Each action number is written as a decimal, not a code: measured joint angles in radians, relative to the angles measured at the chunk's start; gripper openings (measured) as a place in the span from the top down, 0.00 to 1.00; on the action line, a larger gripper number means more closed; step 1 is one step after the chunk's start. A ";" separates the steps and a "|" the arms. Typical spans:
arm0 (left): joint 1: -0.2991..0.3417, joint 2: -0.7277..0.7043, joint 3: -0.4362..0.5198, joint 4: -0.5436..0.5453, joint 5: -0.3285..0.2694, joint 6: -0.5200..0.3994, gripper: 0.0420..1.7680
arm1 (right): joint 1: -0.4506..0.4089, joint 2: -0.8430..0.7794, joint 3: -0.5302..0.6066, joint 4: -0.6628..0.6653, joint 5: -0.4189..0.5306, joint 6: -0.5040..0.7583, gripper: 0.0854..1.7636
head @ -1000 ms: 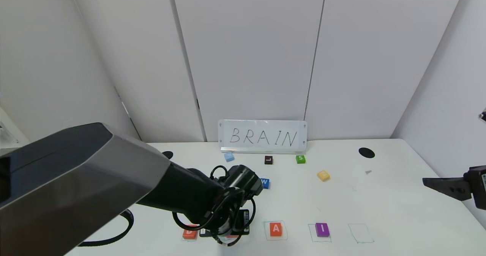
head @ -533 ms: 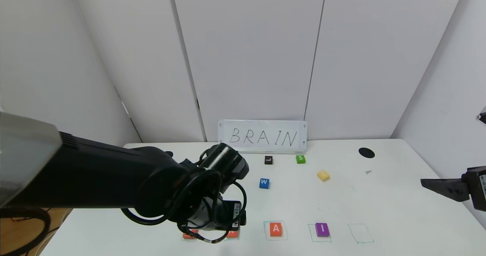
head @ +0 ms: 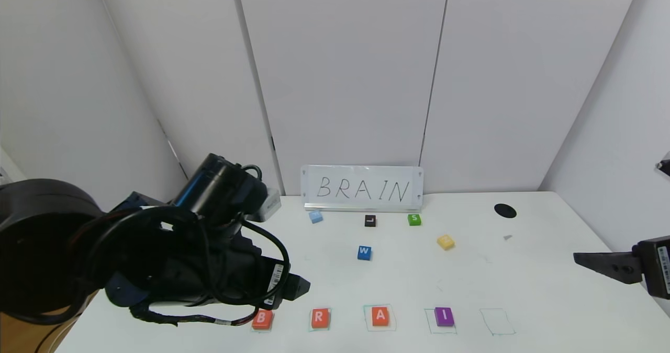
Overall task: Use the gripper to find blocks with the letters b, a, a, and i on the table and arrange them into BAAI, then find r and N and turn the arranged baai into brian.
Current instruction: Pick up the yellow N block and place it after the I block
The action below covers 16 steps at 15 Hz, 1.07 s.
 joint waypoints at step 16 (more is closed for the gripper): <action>0.148 -0.140 -0.011 -0.013 -0.072 0.167 0.04 | 0.010 0.151 -0.034 -0.011 -0.052 -0.013 0.03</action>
